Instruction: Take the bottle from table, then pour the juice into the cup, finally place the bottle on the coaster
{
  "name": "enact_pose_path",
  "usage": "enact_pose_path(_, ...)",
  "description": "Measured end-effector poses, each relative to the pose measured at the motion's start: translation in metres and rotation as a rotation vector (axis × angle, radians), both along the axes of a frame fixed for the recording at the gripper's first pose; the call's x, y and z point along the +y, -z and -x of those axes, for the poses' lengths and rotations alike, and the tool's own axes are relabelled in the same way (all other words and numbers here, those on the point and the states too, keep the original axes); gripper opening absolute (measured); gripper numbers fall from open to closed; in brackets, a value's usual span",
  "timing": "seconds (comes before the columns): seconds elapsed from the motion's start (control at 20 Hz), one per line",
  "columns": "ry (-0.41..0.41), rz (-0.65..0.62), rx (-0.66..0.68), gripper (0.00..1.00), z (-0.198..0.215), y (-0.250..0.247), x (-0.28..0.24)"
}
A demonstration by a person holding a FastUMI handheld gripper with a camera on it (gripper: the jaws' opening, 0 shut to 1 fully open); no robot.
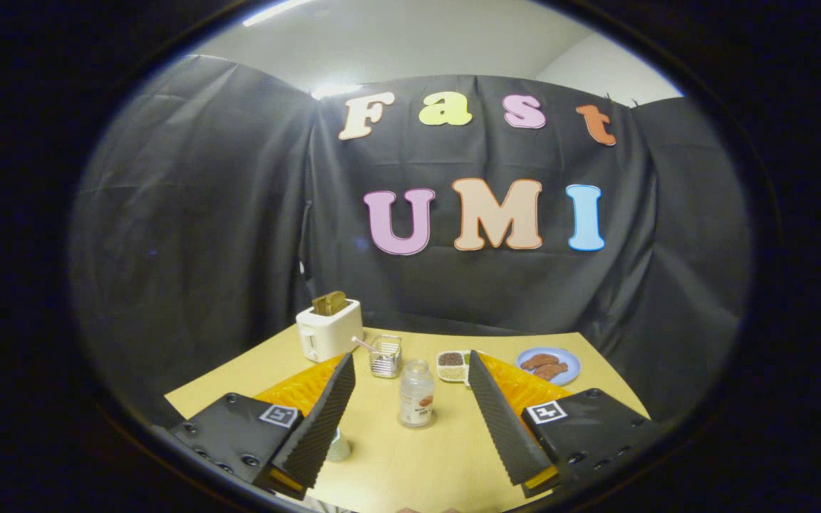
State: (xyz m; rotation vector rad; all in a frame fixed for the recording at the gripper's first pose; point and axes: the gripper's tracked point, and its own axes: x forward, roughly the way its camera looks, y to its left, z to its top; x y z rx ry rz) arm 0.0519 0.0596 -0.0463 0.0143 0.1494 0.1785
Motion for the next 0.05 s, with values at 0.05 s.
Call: enact_pose_path(0.05, -0.004, -0.002, -0.006, 0.99, 0.0027, -0.0045, 0.0009)
